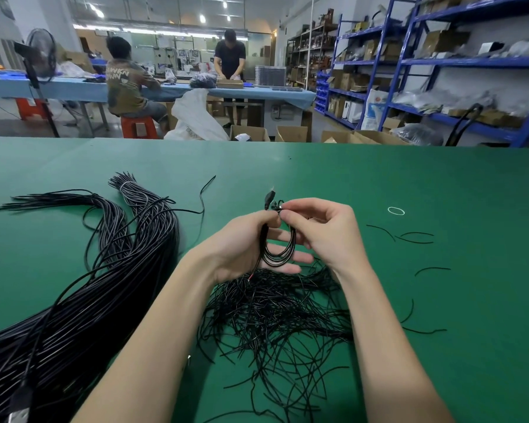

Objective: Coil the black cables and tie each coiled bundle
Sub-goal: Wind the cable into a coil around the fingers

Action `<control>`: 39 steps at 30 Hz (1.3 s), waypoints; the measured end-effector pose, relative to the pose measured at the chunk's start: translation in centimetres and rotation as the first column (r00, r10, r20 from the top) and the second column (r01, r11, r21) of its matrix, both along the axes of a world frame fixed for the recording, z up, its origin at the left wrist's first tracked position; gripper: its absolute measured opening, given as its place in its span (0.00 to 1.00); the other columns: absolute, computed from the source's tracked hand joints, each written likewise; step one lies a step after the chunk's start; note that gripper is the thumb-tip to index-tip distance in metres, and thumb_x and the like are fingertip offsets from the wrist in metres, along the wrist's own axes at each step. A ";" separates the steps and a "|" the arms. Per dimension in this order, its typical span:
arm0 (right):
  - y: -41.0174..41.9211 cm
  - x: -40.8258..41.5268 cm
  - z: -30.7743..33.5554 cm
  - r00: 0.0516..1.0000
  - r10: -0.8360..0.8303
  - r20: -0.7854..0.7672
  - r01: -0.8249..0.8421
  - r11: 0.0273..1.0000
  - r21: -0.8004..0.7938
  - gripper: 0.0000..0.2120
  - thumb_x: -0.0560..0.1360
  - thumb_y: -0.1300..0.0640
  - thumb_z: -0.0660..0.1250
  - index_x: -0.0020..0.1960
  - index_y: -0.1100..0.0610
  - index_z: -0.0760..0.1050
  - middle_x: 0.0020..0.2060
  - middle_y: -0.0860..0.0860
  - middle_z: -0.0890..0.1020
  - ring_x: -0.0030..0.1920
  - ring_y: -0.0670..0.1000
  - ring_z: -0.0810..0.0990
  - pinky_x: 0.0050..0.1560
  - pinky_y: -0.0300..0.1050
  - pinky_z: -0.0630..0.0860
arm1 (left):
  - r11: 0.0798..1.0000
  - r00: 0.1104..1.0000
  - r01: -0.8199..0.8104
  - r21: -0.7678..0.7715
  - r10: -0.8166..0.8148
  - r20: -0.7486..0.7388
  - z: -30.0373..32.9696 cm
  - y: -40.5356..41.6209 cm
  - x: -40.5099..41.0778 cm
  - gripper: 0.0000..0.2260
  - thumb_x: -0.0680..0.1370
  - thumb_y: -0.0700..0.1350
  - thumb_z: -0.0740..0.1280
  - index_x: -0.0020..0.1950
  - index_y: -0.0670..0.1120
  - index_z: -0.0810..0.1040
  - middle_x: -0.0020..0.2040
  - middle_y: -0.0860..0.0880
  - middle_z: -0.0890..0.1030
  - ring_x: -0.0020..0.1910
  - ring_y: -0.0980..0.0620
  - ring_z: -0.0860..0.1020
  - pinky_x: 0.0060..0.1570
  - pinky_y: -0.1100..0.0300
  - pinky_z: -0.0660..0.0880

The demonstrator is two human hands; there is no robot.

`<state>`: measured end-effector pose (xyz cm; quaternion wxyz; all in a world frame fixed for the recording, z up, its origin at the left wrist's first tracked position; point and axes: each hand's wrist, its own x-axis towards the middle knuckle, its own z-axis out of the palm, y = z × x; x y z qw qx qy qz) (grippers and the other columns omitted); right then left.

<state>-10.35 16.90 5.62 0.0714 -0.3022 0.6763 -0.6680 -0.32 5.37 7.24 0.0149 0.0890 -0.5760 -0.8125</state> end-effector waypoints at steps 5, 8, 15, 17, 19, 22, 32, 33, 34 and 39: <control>-0.3 0.2 0.2 1.000 -0.004 0.030 0.005 0.999 -0.032 0.05 0.73 0.63 0.77 0.42 0.53 0.86 0.34 0.49 0.86 0.28 0.45 0.78 0.31 0.39 0.77 | 0.992 0.999 0.024 -0.124 -0.026 -0.018 -0.5 0.1 -0.4 0.09 0.86 0.45 0.54 0.52 0.42 0.70 0.36 0.43 0.78 0.29 0.51 0.71 0.29 0.62 0.68; -0.5 0.1 0.4 0.999 0.006 0.038 -0.006 1.000 0.001 0.03 0.73 0.59 0.77 0.44 0.52 0.85 0.35 0.49 0.86 0.30 0.45 0.81 0.38 0.40 0.80 | 0.984 0.999 0.035 -0.172 -0.038 -0.010 -0.7 0.2 -0.7 0.09 0.85 0.43 0.53 0.47 0.45 0.68 0.31 0.49 0.70 0.28 0.54 0.64 0.29 0.62 0.61; -1.0 0.4 0.2 0.997 -0.083 -0.009 0.083 0.971 0.223 0.13 0.69 0.44 0.79 0.33 0.52 0.83 0.27 0.45 0.82 0.26 0.45 0.77 0.38 0.43 0.76 | 0.797 0.998 0.035 -0.603 -0.001 0.057 -1.3 0.9 -1.1 0.12 0.84 0.41 0.50 0.42 0.47 0.67 0.27 0.57 0.66 0.26 0.56 0.62 0.27 0.64 0.65; -1.2 0.3 0.1 0.994 -0.098 -0.048 0.107 0.967 0.233 0.16 0.72 0.47 0.77 0.29 0.53 0.80 0.22 0.46 0.77 0.25 0.45 0.73 0.37 0.42 0.71 | 0.848 0.999 0.005 -0.530 0.023 0.047 -1.2 0.8 -1.1 0.13 0.84 0.40 0.51 0.42 0.47 0.68 0.29 0.54 0.66 0.26 0.56 0.63 0.28 0.63 0.65; -1.3 0.0 0.0 0.993 -0.120 -0.006 0.119 0.976 0.185 0.15 0.73 0.50 0.77 0.31 0.55 0.80 0.21 0.45 0.75 0.27 0.46 0.72 0.39 0.43 0.71 | 0.922 0.999 -0.029 -0.386 0.039 0.018 -1.3 0.6 -1.1 0.13 0.85 0.42 0.53 0.42 0.46 0.70 0.31 0.52 0.67 0.27 0.56 0.65 0.28 0.63 0.67; -1.3 -0.5 -0.1 0.981 -0.143 0.129 0.130 0.986 0.106 0.16 0.73 0.54 0.78 0.35 0.63 0.78 0.21 0.44 0.74 0.25 0.43 0.72 0.38 0.43 0.73 | 0.972 1.000 0.006 -0.237 -0.009 -0.014 -1.1 0.5 -1.1 0.14 0.86 0.46 0.53 0.46 0.46 0.72 0.32 0.53 0.65 0.29 0.56 0.62 0.28 0.65 0.64; -0.6 -1.3 -0.1 0.927 -0.124 0.354 0.138 0.990 -0.014 0.12 0.69 0.57 0.81 0.32 0.56 0.81 0.25 0.47 0.78 0.24 0.41 0.73 0.31 0.32 0.75 | 0.929 0.979 -0.203 -0.310 0.182 -0.095 -1.3 1.0 -1.7 0.08 0.84 0.39 0.59 0.47 0.46 0.64 0.36 0.49 0.74 0.29 0.56 0.68 0.33 0.62 0.67; -0.5 -1.3 -0.1 0.927 -0.138 0.349 0.150 0.989 -0.007 0.12 0.69 0.56 0.82 0.32 0.56 0.80 0.24 0.47 0.78 0.23 0.41 0.73 0.32 0.33 0.75 | 0.922 0.976 -0.212 -0.325 0.183 -0.117 -1.4 0.9 -1.6 0.08 0.84 0.38 0.60 0.46 0.46 0.65 0.36 0.48 0.75 0.29 0.55 0.68 0.32 0.63 0.68; -0.5 -1.3 -0.1 0.931 -0.153 0.330 0.159 0.987 0.010 0.12 0.69 0.56 0.82 0.32 0.55 0.80 0.24 0.46 0.79 0.23 0.41 0.73 0.34 0.34 0.75 | 0.917 0.973 -0.218 -0.333 0.181 -0.140 -1.4 0.8 -1.5 0.08 0.84 0.37 0.61 0.46 0.45 0.65 0.36 0.47 0.76 0.28 0.55 0.68 0.31 0.63 0.68; -0.6 -1.1 0.0 0.948 -0.222 0.227 0.212 0.975 0.067 0.12 0.69 0.54 0.81 0.32 0.55 0.81 0.21 0.47 0.79 0.23 0.42 0.75 0.41 0.40 0.77 | 0.887 0.958 -0.267 -0.376 0.201 -0.205 -1.5 0.3 -1.3 0.07 0.80 0.37 0.68 0.45 0.42 0.71 0.38 0.42 0.82 0.28 0.54 0.72 0.31 0.63 0.73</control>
